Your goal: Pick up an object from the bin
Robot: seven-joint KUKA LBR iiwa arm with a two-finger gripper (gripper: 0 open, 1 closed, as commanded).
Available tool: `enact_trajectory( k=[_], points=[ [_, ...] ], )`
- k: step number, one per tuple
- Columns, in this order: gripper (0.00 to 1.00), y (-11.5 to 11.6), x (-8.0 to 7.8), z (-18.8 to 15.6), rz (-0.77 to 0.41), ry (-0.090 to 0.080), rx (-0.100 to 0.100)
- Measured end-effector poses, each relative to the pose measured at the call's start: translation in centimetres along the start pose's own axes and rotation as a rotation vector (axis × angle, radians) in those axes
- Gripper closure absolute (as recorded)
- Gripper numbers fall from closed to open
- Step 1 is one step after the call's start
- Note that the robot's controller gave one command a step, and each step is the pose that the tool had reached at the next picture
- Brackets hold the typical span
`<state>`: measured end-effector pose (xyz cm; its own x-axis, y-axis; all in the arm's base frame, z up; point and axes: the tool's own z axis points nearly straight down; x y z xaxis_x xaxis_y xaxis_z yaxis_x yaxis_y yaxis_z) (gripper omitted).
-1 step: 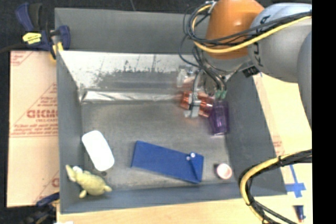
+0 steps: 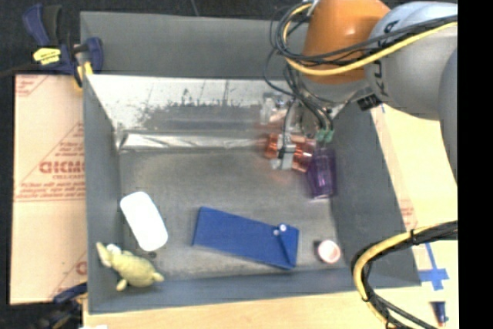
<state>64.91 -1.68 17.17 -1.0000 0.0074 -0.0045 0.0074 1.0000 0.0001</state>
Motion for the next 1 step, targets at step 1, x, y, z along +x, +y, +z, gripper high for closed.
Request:
enact_trajectory(
  k=[1],
  points=[
    [0.0,-1.19,-0.11,-6.9,-0.024,-0.003,0.001]
  ],
)
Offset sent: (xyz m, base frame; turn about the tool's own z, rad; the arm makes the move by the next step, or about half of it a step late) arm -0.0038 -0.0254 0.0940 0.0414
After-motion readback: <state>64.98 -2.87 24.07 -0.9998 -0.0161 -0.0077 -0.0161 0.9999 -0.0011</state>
